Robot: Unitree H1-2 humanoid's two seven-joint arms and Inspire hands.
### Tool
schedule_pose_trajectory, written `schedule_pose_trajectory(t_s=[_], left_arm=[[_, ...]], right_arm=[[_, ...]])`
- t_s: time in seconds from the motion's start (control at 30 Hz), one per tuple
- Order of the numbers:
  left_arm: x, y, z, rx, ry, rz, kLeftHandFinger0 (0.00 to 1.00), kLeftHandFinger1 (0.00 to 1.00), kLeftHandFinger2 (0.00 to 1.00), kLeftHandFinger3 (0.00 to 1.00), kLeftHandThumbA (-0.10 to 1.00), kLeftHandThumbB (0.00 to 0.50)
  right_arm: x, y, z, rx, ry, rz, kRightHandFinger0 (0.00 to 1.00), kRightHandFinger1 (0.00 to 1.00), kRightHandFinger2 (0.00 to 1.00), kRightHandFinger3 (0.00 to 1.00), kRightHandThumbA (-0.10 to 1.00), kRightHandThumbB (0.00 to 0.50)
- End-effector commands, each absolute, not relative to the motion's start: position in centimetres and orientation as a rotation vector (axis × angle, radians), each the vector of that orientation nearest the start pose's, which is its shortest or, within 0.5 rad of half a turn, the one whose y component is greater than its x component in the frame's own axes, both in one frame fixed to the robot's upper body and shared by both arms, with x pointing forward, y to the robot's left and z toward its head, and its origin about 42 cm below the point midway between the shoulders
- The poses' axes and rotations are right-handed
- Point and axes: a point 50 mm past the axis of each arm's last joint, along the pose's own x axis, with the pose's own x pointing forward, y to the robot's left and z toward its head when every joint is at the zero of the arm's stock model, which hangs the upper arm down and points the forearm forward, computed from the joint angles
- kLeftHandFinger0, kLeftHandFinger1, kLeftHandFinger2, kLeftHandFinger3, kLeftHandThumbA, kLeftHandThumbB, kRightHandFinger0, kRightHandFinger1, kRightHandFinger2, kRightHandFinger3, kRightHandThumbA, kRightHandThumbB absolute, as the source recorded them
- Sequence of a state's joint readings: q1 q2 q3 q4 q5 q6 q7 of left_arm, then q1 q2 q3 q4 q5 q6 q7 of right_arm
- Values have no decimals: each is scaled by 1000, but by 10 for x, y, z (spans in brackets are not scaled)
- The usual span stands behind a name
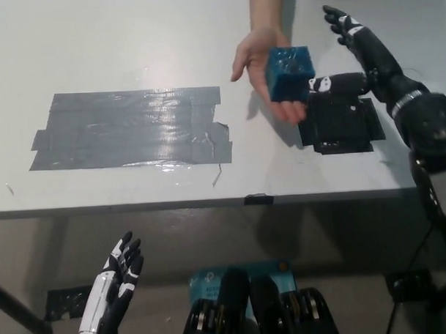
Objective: A person hands a rubik's cube to the robot and rhe robot picks it up with its right hand and places it on the black spot on the desk infron tof it
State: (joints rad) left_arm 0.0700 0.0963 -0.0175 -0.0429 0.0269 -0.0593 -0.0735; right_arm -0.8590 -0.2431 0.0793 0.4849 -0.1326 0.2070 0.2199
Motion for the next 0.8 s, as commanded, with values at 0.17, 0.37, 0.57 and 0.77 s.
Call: schedule_pose_trajectory(t_s=[0.17, 0.37, 0.57, 0.77], left_arm=[[263, 234, 102, 188, -65, -116, 1000, 1000, 1000, 1000, 853, 146], [270, 236, 108, 205, -83, -118, 1000, 1000, 1000, 1000, 864, 153], [273, 238, 110, 196, -88, -114, 1000, 1000, 1000, 1000, 845, 142], [276, 239, 112, 206, -98, -117, 1000, 1000, 1000, 1000, 851, 125]], right_arm=[[549, -168, 341, -495, -205, 443, 1000, 1000, 1000, 1000, 815, 500], [557, -162, 344, -486, -155, 485, 1000, 1000, 1000, 1000, 735, 500], [559, -163, 347, -512, -155, 505, 1000, 1000, 1000, 1000, 731, 500], [562, -171, 338, -641, -121, 485, 1000, 1000, 1000, 1000, 409, 420]])
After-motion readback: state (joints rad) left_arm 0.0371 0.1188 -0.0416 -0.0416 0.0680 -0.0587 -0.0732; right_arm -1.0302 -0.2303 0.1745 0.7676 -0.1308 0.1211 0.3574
